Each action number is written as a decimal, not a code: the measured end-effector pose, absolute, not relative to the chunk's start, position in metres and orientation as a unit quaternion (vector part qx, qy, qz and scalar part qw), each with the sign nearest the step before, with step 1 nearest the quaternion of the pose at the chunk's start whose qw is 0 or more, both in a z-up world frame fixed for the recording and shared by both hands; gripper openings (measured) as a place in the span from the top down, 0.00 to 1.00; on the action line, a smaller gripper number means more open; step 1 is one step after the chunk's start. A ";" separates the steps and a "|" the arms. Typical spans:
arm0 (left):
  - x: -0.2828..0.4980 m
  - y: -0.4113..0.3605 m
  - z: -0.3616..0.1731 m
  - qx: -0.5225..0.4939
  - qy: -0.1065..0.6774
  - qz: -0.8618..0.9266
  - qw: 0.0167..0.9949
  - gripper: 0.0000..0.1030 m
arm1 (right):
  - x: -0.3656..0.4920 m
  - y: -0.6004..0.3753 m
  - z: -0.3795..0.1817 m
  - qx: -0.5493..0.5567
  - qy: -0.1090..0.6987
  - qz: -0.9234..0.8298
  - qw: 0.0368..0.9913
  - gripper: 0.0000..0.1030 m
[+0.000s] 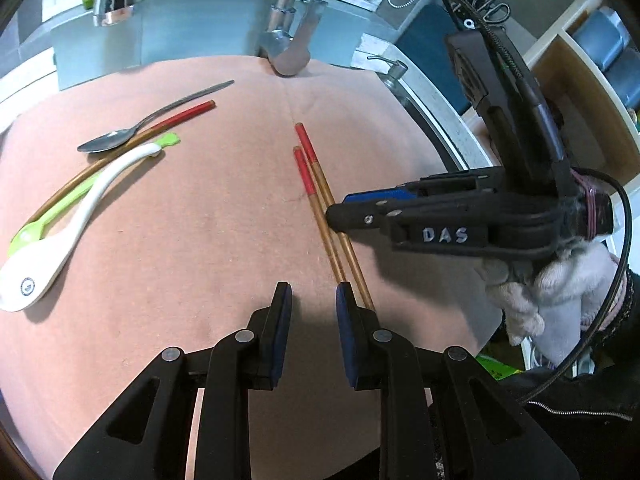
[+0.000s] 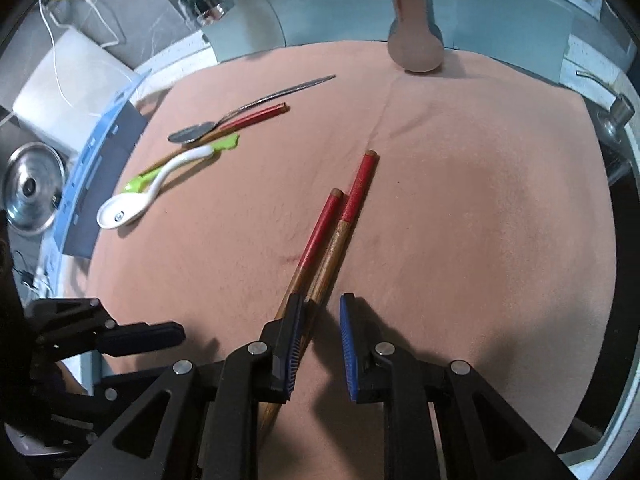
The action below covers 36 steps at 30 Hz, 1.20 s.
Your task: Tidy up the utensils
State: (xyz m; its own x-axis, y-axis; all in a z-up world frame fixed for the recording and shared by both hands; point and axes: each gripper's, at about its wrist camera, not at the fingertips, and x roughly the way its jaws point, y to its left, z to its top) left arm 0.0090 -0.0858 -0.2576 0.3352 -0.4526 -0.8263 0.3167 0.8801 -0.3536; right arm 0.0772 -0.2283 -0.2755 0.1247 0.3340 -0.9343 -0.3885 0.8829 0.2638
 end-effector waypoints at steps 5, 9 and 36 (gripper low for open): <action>0.009 -0.084 -0.259 -0.060 0.529 -0.226 0.816 0.81 | 0.073 -0.216 -0.276 -0.058 0.612 0.241 0.751 0.83; 0.012 -0.089 -0.259 -0.059 0.533 -0.226 0.813 0.81 | 0.075 -0.229 -0.275 -0.059 0.619 0.235 0.747 0.88; 0.043 -0.113 -0.286 0.016 0.563 -0.162 0.810 0.93 | 0.069 -0.262 -0.281 0.026 0.637 0.220 0.738 0.91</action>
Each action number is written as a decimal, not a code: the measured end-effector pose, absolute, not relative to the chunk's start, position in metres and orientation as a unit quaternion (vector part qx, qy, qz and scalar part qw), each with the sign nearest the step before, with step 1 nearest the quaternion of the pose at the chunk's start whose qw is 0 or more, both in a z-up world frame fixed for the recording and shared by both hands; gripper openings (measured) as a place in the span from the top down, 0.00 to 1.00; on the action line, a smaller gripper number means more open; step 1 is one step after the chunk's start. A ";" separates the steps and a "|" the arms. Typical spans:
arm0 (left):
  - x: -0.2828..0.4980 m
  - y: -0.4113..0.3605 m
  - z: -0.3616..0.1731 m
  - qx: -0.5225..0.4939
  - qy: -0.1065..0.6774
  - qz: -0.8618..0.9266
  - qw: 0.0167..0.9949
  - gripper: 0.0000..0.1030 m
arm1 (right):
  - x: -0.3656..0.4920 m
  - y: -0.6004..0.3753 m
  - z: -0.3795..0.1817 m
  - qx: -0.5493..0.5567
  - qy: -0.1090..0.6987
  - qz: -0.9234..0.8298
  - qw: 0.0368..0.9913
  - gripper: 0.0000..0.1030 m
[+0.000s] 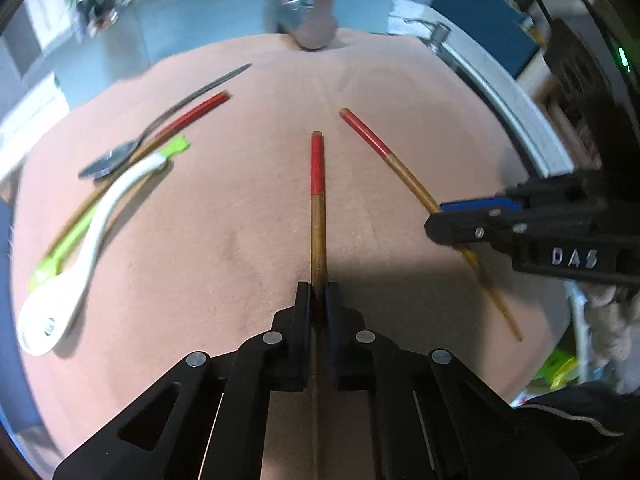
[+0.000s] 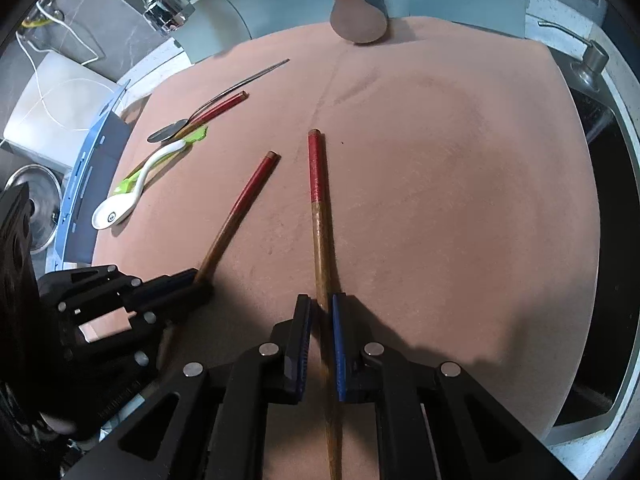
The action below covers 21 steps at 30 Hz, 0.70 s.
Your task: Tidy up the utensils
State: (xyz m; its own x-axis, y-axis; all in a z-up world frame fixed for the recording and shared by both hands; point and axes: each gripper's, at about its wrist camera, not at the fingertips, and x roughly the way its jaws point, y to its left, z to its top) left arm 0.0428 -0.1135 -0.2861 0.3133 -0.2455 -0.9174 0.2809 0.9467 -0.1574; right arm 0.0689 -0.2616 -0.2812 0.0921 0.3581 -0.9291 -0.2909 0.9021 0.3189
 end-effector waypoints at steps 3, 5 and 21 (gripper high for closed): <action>0.044 -0.105 -0.286 -0.021 0.564 -0.164 0.809 0.94 | 0.070 -0.264 -0.282 0.043 0.636 0.219 0.739 0.94; 0.043 -0.099 -0.285 -0.042 0.562 -0.162 0.810 0.94 | 0.071 -0.268 -0.282 0.065 0.636 0.218 0.738 0.94; 0.033 -0.036 -0.236 -0.096 0.511 -0.135 0.843 0.94 | 0.070 -0.216 -0.239 0.104 0.592 0.252 0.759 0.94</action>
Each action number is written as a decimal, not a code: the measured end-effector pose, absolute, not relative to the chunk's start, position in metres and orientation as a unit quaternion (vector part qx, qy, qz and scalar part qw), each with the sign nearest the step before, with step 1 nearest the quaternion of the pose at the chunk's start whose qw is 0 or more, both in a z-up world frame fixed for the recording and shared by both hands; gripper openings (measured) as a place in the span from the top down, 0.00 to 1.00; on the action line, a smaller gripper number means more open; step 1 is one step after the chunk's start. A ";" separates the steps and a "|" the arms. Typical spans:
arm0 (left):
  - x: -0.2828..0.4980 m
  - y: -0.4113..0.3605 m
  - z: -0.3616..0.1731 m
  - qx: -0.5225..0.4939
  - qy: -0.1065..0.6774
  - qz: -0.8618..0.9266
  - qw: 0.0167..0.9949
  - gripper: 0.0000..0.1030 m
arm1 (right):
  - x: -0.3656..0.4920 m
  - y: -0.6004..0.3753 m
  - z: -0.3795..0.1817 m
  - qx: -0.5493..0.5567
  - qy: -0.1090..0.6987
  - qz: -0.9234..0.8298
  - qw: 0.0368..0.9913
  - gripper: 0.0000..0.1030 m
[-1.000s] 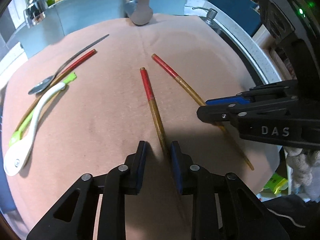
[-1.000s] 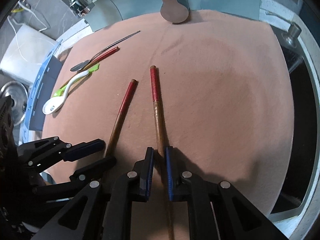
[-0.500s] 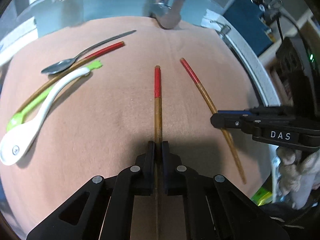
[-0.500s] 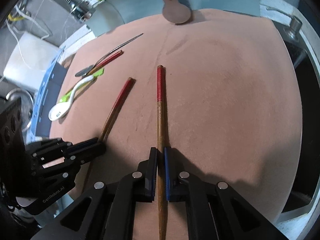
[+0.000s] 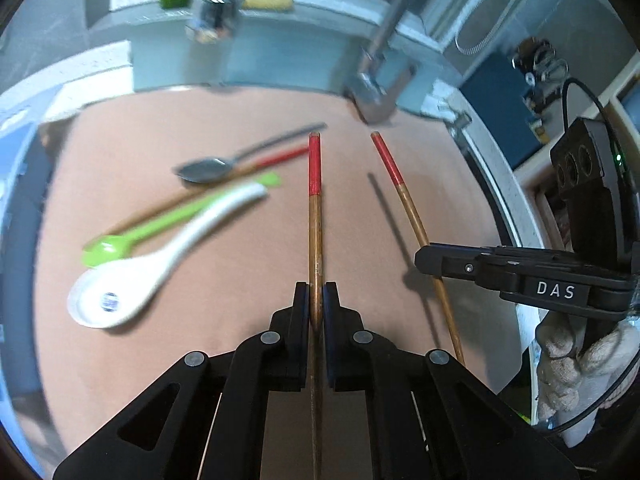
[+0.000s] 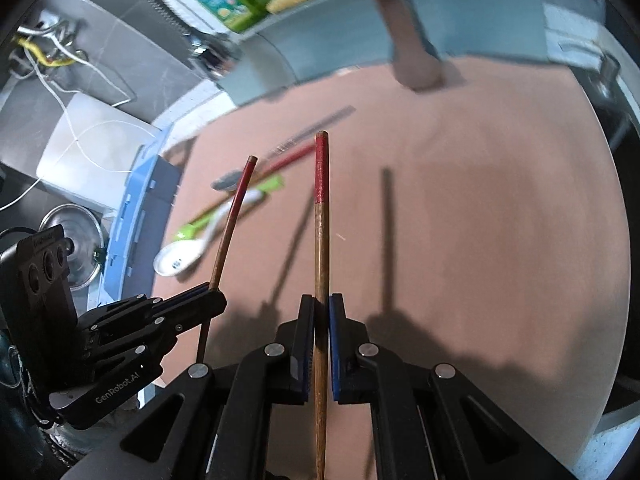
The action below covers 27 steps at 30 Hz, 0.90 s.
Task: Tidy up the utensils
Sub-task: 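Carry the red-tipped chopsticks with the right tool over the blue basket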
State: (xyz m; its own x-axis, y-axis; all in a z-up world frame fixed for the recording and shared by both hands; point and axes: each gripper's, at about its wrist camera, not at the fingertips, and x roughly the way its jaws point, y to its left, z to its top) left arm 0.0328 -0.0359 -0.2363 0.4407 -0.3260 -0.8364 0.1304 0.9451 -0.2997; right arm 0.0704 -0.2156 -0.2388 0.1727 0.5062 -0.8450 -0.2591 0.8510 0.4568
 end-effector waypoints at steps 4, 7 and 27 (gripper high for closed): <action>0.029 0.003 -0.220 -0.108 0.494 -0.116 0.855 0.94 | 0.075 -0.177 -0.225 0.097 0.579 0.270 0.763 0.94; 0.026 0.039 -0.210 -0.119 0.482 -0.094 0.863 0.94 | 0.079 -0.142 -0.215 0.093 0.570 0.286 0.764 0.94; 0.025 0.268 -0.222 -0.197 0.467 0.022 0.862 0.95 | 0.101 0.112 -0.209 0.090 0.578 0.372 0.721 0.94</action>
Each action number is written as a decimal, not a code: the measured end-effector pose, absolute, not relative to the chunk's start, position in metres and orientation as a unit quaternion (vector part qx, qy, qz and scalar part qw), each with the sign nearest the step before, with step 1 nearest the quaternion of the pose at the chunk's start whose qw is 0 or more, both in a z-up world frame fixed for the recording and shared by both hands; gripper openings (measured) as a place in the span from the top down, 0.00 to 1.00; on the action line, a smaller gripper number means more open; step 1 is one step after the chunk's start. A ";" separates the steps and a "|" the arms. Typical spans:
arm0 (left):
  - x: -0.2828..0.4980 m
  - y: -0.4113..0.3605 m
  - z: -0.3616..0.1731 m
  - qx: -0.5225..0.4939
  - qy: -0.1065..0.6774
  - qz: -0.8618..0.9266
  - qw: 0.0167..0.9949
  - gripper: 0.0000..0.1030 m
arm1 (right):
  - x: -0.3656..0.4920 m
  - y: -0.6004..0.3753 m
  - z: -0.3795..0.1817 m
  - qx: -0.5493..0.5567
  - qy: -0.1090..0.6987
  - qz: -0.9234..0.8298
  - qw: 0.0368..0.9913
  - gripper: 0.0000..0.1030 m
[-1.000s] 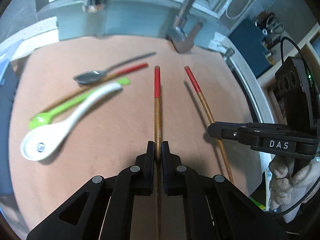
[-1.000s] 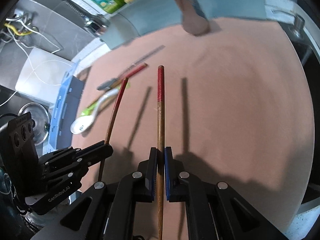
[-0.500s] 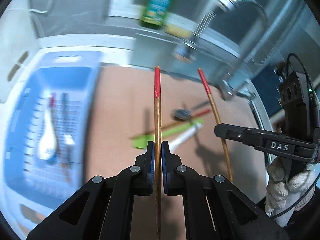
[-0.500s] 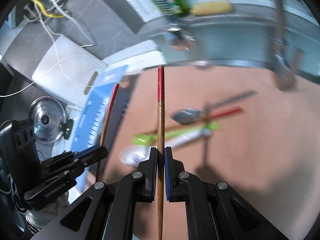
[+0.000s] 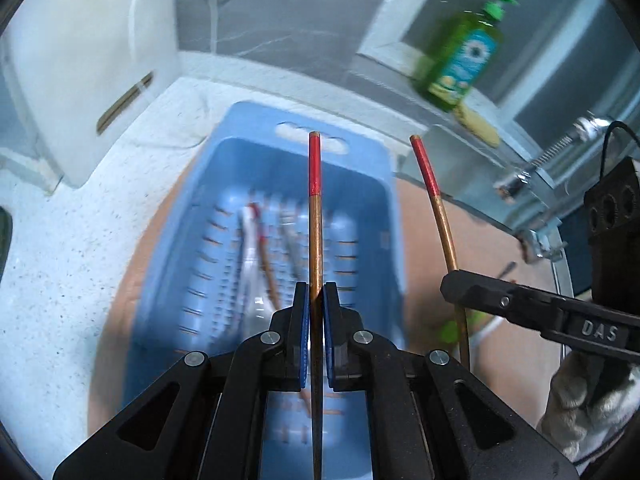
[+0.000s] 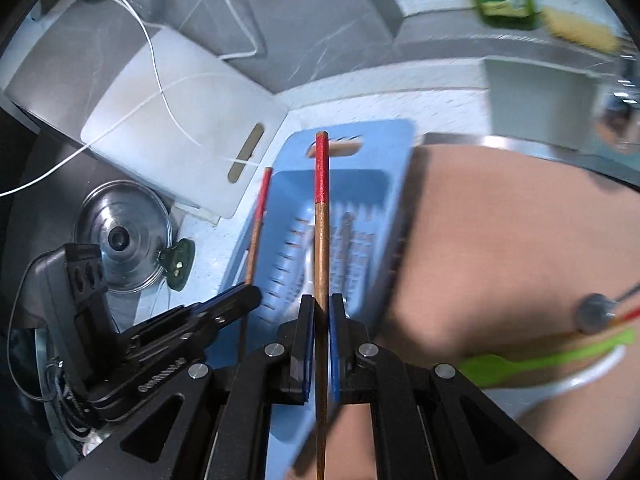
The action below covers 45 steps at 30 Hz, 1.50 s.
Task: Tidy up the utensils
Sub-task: 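Carry the red-tipped chopsticks with the right tool over the blue basket, then lower the chopsticks into the blue basket and open the right tool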
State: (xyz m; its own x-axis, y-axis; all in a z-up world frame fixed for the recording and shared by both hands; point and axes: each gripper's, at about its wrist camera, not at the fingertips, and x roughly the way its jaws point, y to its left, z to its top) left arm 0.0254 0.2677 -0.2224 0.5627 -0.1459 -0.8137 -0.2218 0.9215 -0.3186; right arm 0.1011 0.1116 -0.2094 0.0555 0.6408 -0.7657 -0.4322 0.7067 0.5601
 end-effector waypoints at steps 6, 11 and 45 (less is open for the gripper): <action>0.033 0.295 -0.245 -0.201 0.486 0.037 0.850 0.95 | 0.104 0.159 -0.236 0.069 0.603 0.358 0.710 0.94; 0.040 0.297 -0.258 -0.195 0.500 0.036 0.843 0.94 | 0.108 0.185 -0.257 0.046 0.620 0.338 0.707 0.94; 0.064 0.295 -0.287 -0.166 0.533 0.030 0.829 0.94 | 0.121 0.245 -0.301 -0.035 0.668 0.286 0.686 0.92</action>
State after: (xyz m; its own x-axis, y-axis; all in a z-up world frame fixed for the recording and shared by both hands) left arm 0.0639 0.2947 -0.2869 0.4293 -0.1280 -0.8940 -0.2264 0.9431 -0.2437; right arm 0.1208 0.2448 -0.3007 -0.0558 0.3449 -0.9370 -0.4396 0.8341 0.3332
